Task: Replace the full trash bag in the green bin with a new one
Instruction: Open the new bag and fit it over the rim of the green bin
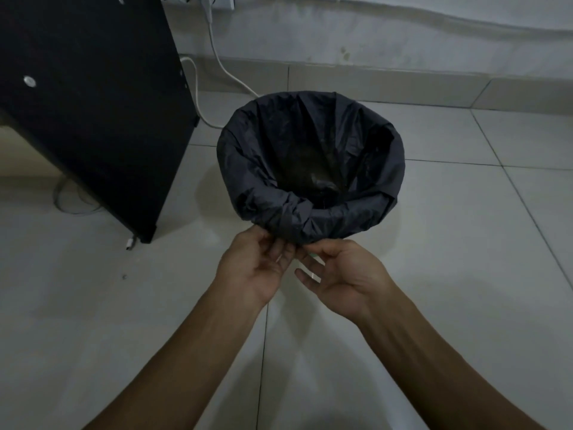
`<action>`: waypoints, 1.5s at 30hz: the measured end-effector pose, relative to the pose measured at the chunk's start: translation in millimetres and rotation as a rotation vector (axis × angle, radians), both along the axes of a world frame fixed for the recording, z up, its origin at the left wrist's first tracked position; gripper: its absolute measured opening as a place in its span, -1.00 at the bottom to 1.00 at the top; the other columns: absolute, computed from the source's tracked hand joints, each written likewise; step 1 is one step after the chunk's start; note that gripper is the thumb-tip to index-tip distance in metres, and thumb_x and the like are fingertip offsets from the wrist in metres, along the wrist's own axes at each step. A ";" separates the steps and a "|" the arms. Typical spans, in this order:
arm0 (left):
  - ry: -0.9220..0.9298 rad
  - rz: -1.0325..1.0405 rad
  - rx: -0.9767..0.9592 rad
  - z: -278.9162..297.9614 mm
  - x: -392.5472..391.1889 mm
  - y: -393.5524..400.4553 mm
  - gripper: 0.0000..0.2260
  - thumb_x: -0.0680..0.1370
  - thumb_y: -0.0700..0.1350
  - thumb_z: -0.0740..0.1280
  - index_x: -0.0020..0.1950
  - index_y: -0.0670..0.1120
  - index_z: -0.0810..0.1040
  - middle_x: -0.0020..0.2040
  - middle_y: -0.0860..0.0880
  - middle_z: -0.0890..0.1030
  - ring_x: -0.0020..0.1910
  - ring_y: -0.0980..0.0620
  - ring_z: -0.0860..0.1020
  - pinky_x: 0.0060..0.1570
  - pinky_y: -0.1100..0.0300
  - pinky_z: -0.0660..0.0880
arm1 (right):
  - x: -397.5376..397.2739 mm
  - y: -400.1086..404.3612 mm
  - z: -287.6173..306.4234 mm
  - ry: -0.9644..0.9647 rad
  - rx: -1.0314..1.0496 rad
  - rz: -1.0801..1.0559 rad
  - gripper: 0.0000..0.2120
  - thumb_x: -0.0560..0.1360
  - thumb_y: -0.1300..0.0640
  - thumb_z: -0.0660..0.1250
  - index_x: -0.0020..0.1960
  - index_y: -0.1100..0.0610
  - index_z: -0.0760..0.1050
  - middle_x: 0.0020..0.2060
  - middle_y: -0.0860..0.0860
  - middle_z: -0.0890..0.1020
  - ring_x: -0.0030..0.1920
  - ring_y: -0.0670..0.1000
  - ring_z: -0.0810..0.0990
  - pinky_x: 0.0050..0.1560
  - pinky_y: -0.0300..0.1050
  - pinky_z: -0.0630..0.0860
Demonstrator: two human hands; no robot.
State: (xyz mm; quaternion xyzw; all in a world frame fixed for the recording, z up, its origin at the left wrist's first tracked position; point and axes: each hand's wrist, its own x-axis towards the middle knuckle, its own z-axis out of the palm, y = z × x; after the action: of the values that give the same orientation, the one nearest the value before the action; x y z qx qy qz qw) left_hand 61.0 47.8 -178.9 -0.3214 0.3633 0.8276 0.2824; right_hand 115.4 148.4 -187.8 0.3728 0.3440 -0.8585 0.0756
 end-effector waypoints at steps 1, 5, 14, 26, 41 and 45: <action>-0.012 0.035 -0.092 -0.8 0.5 -0.2 -0.93 0.55 -0.27 0.31 -0.13 -0.20 0.53 -0.11 -0.11 0.58 -0.16 0.00 0.57 -0.03 0.10 0.52 | -1.1 -0.7 -0.4 0.004 0.011 -0.007 -0.71 0.45 0.41 0.25 0.02 0.08 0.54 -0.08 0.01 0.62 -0.05 0.00 0.57 0.17 -0.01 0.41; 0.019 0.133 -0.386 11.7 22.8 -6.4 -0.93 0.51 -0.18 0.38 -0.11 -0.17 0.55 -0.19 -0.08 0.57 -0.29 0.02 0.53 -0.28 0.14 0.51 | -2.5 -2.6 -5.4 0.042 0.027 -0.075 -0.72 0.44 0.44 0.27 0.01 0.14 0.57 -0.22 0.02 0.67 -0.14 0.01 0.61 0.06 -0.03 0.50; 0.207 -0.009 -0.228 35.7 6.8 -2.7 -0.71 0.47 0.06 0.42 0.08 -0.08 0.60 -0.04 -0.03 0.67 -0.02 0.02 0.63 -0.01 0.09 0.56 | 2.8 -5.4 -8.8 0.120 0.035 -0.087 -0.59 0.44 0.48 0.23 0.21 0.19 0.55 0.06 0.15 0.67 0.06 0.11 0.61 0.20 0.08 0.53; 0.193 -0.019 -0.042 6.3 -10.4 -11.7 -0.71 0.61 0.02 0.23 0.26 -0.08 0.51 0.10 -0.08 0.63 0.06 -0.01 0.59 0.10 0.09 0.49 | 11.0 6.2 -1.8 0.313 -0.240 -0.188 -0.47 0.35 0.26 0.17 0.31 0.22 0.48 0.30 0.22 0.52 0.34 0.23 0.46 0.33 0.17 0.40; 0.231 0.117 -0.409 0.6 -16.0 7.9 -0.80 0.54 -0.07 0.38 0.08 -0.16 0.58 -0.05 -0.06 0.65 -0.18 0.08 0.60 -0.21 0.16 0.60 | -6.4 16.2 9.7 0.196 -0.328 -0.396 -0.72 0.53 0.20 0.19 0.17 0.29 0.53 0.02 0.24 0.68 0.06 0.21 0.65 0.13 0.15 0.53; 0.345 0.152 -0.554 17.1 -9.9 4.6 -0.84 0.53 -0.07 0.39 -0.14 -0.15 0.58 -0.27 -0.03 0.62 -0.37 0.10 0.55 -0.41 0.25 0.54 | -8.2 17.5 8.7 0.183 -0.263 -0.365 -0.70 0.55 0.20 0.20 0.22 0.27 0.51 0.04 0.21 0.68 0.06 0.18 0.66 0.06 0.10 0.57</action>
State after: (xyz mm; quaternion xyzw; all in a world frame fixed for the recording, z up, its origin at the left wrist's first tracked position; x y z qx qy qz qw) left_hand 51.1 52.4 -161.8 -0.2674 0.5918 0.7584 0.0564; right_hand 107.1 165.8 -179.1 0.3364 0.1617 -0.9255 -0.0645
